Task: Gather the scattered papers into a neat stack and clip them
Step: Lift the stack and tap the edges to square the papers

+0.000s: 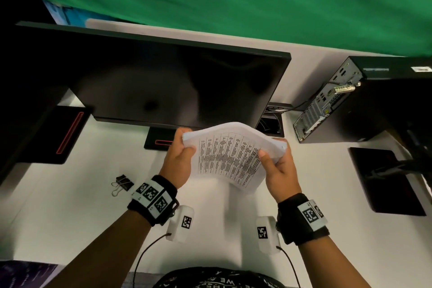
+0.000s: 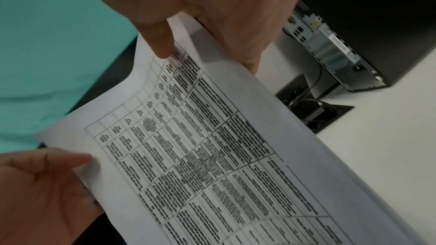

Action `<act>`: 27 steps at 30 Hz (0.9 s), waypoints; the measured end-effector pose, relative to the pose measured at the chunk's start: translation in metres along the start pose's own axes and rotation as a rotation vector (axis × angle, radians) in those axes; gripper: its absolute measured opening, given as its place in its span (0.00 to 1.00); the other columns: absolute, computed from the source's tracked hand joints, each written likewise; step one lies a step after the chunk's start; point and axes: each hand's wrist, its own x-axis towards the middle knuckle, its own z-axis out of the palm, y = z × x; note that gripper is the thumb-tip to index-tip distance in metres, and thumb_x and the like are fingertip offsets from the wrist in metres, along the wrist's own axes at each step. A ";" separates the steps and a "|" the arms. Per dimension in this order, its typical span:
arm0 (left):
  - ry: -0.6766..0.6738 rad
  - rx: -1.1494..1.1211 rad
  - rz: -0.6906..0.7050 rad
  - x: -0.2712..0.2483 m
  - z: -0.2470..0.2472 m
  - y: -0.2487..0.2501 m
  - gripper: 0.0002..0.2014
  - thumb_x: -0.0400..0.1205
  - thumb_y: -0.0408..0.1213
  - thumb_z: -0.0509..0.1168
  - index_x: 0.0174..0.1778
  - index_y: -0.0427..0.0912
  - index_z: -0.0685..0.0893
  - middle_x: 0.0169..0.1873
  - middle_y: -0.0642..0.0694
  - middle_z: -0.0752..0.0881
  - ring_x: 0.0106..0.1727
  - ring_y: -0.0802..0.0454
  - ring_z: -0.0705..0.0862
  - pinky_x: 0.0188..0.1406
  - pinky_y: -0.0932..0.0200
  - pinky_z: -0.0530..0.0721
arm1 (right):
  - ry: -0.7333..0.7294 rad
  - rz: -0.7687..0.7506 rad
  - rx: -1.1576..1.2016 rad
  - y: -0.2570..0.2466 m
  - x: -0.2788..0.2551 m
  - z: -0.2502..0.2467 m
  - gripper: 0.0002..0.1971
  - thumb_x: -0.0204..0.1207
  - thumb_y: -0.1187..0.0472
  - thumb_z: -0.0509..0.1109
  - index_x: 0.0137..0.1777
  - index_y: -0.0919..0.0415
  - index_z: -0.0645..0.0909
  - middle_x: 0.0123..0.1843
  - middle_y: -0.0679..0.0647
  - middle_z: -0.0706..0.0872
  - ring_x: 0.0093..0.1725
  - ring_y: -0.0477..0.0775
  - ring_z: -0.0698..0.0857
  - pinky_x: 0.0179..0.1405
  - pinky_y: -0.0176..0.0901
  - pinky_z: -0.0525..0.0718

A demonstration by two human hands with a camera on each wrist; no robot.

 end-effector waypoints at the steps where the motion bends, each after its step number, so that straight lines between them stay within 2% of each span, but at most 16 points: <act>1: 0.007 0.007 -0.027 -0.003 0.003 -0.003 0.11 0.81 0.31 0.56 0.52 0.53 0.73 0.46 0.50 0.83 0.50 0.56 0.83 0.44 0.64 0.77 | -0.012 0.025 -0.019 0.002 -0.001 0.002 0.09 0.84 0.66 0.66 0.58 0.53 0.73 0.51 0.50 0.85 0.50 0.41 0.87 0.44 0.36 0.85; 3: 0.033 0.004 -0.037 -0.005 0.009 -0.004 0.15 0.83 0.27 0.55 0.54 0.55 0.73 0.49 0.53 0.83 0.54 0.54 0.83 0.43 0.66 0.77 | 0.013 0.036 -0.020 0.000 -0.001 0.003 0.09 0.84 0.67 0.66 0.58 0.53 0.73 0.51 0.51 0.85 0.50 0.43 0.87 0.43 0.36 0.86; 6: 0.089 -0.067 0.010 -0.009 0.010 0.002 0.13 0.79 0.30 0.57 0.51 0.56 0.73 0.46 0.55 0.83 0.49 0.61 0.83 0.40 0.70 0.80 | 0.075 -0.016 0.004 -0.003 0.001 0.001 0.12 0.83 0.70 0.66 0.56 0.51 0.73 0.49 0.48 0.83 0.45 0.32 0.85 0.41 0.29 0.84; 8: 0.088 -0.041 0.006 -0.011 0.011 -0.001 0.13 0.79 0.30 0.57 0.50 0.56 0.73 0.46 0.52 0.83 0.49 0.57 0.83 0.39 0.71 0.81 | 0.070 -0.011 -0.003 -0.001 -0.002 0.004 0.10 0.84 0.69 0.64 0.60 0.56 0.72 0.50 0.47 0.83 0.45 0.28 0.85 0.41 0.25 0.82; 10: 0.083 -0.028 -0.059 -0.010 0.013 -0.009 0.17 0.83 0.26 0.56 0.51 0.59 0.72 0.49 0.51 0.83 0.54 0.51 0.83 0.42 0.67 0.81 | 0.036 0.032 -0.004 0.001 -0.005 0.009 0.11 0.86 0.67 0.62 0.66 0.61 0.69 0.53 0.45 0.83 0.46 0.25 0.85 0.41 0.22 0.81; 12: 0.099 -0.040 -0.088 -0.006 0.013 -0.012 0.15 0.81 0.31 0.59 0.51 0.60 0.73 0.51 0.49 0.84 0.57 0.48 0.84 0.47 0.59 0.83 | 0.022 0.055 -0.028 0.004 -0.004 0.012 0.12 0.86 0.64 0.62 0.67 0.61 0.68 0.54 0.46 0.84 0.49 0.29 0.87 0.42 0.22 0.82; 14: 0.116 -0.098 -0.100 -0.006 0.011 -0.008 0.10 0.76 0.44 0.63 0.52 0.59 0.75 0.52 0.47 0.85 0.57 0.47 0.85 0.53 0.50 0.85 | 0.027 0.077 -0.023 0.007 -0.002 0.012 0.16 0.83 0.54 0.68 0.66 0.55 0.71 0.56 0.48 0.86 0.55 0.41 0.88 0.46 0.29 0.85; 15: 0.113 -0.140 -0.096 -0.006 0.010 -0.006 0.13 0.74 0.51 0.64 0.53 0.58 0.76 0.53 0.46 0.86 0.57 0.47 0.85 0.54 0.49 0.85 | 0.039 0.081 -0.029 0.008 -0.002 0.012 0.22 0.78 0.45 0.72 0.66 0.52 0.72 0.58 0.48 0.87 0.57 0.44 0.88 0.48 0.32 0.87; 17: 0.105 -0.216 -0.110 -0.005 0.011 0.000 0.18 0.73 0.59 0.64 0.55 0.56 0.77 0.55 0.44 0.86 0.57 0.47 0.86 0.52 0.50 0.85 | 0.067 0.079 -0.023 0.005 -0.003 0.014 0.38 0.65 0.27 0.73 0.67 0.52 0.76 0.59 0.48 0.88 0.58 0.44 0.88 0.49 0.34 0.86; 18: 0.113 -0.241 -0.125 -0.005 0.013 0.002 0.17 0.76 0.60 0.63 0.54 0.55 0.77 0.54 0.43 0.87 0.56 0.47 0.87 0.49 0.52 0.85 | 0.083 0.084 0.012 0.004 -0.003 0.016 0.42 0.62 0.24 0.71 0.67 0.55 0.78 0.58 0.48 0.89 0.58 0.44 0.88 0.49 0.33 0.86; 19: 0.125 -0.261 -0.146 -0.005 0.014 0.004 0.15 0.79 0.60 0.60 0.53 0.55 0.77 0.54 0.44 0.87 0.56 0.48 0.87 0.48 0.54 0.85 | 0.100 0.093 0.070 0.002 -0.003 0.019 0.42 0.63 0.23 0.70 0.65 0.56 0.81 0.56 0.49 0.90 0.57 0.44 0.88 0.48 0.33 0.85; 21: 0.176 -0.266 -0.190 -0.002 0.017 0.007 0.12 0.81 0.62 0.57 0.47 0.60 0.78 0.51 0.48 0.87 0.55 0.50 0.86 0.49 0.54 0.83 | 0.132 0.121 0.157 -0.006 -0.002 0.023 0.32 0.71 0.28 0.65 0.58 0.55 0.85 0.52 0.49 0.91 0.53 0.47 0.89 0.46 0.37 0.87; 24: 0.236 -0.239 -0.221 0.004 0.016 0.009 0.16 0.75 0.66 0.57 0.37 0.59 0.79 0.41 0.51 0.88 0.49 0.48 0.86 0.52 0.47 0.82 | 0.204 0.168 0.161 -0.014 0.002 0.027 0.24 0.77 0.36 0.58 0.51 0.54 0.86 0.45 0.51 0.90 0.47 0.52 0.88 0.42 0.43 0.84; 27: 0.225 -0.244 -0.229 0.009 0.014 0.011 0.16 0.72 0.66 0.57 0.31 0.59 0.76 0.36 0.48 0.84 0.45 0.44 0.84 0.55 0.39 0.81 | 0.267 0.151 0.208 -0.021 0.006 0.026 0.16 0.79 0.45 0.59 0.45 0.56 0.81 0.37 0.45 0.83 0.39 0.46 0.82 0.38 0.41 0.77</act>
